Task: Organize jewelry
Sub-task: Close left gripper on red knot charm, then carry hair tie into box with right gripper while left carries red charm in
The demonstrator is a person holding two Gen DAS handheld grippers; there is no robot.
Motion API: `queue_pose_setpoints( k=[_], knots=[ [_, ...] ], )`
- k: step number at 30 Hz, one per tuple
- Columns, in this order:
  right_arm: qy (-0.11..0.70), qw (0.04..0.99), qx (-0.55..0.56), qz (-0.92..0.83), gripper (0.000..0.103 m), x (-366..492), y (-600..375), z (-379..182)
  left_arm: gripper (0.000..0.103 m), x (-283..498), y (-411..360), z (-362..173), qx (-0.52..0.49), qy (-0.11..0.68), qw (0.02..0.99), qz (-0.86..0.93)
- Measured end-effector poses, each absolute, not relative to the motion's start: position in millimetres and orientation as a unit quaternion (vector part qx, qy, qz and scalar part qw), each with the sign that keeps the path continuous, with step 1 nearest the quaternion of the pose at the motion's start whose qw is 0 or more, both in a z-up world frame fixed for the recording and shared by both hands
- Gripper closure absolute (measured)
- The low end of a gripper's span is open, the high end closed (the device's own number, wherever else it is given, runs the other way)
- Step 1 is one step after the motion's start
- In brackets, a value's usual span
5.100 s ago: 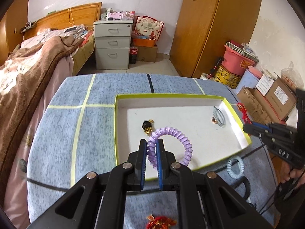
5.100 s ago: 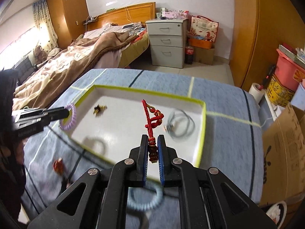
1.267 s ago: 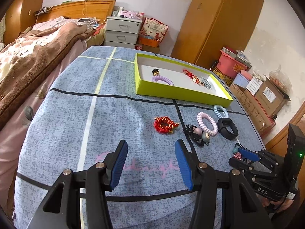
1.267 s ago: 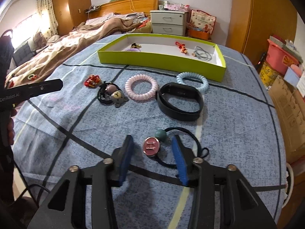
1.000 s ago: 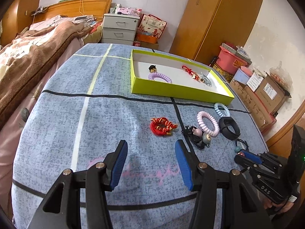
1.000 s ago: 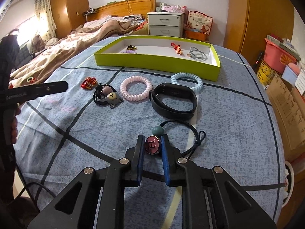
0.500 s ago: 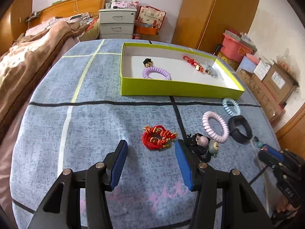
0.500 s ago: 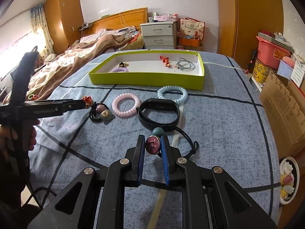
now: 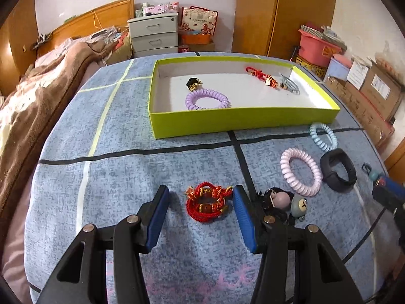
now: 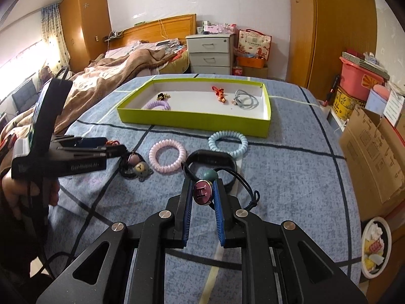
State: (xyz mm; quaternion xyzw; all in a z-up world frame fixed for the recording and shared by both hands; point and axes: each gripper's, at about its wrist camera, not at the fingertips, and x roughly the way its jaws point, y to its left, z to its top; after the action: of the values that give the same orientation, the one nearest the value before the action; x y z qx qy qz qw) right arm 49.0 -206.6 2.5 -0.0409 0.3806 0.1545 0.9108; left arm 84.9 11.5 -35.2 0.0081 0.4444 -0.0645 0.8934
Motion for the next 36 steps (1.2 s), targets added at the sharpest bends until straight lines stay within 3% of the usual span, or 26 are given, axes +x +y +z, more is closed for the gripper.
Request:
queue_pose_setpoints(
  k=[3,5,10,36],
  knots=[
    [0.382,0.911,-0.04,0.148,0.086,54,-205,4,0.054,83,15,-34,0.002,0.443,0.894,-0.07],
    [0.387,0.91,-0.039,0.145,0.086,57,-204,2,0.066,83,17,-34,-0.004,0.442,0.894,-0.073],
    [0.389,0.91,-0.037,0.139,0.086,62,-202,0,0.077,83,26,-33,-0.026,0.439,0.894,-0.085],
    [0.358,0.92,-0.018,0.158,0.086,105,-207,31,0.078,93,39,19,-0.075,0.383,0.915,-0.098]
  ],
)
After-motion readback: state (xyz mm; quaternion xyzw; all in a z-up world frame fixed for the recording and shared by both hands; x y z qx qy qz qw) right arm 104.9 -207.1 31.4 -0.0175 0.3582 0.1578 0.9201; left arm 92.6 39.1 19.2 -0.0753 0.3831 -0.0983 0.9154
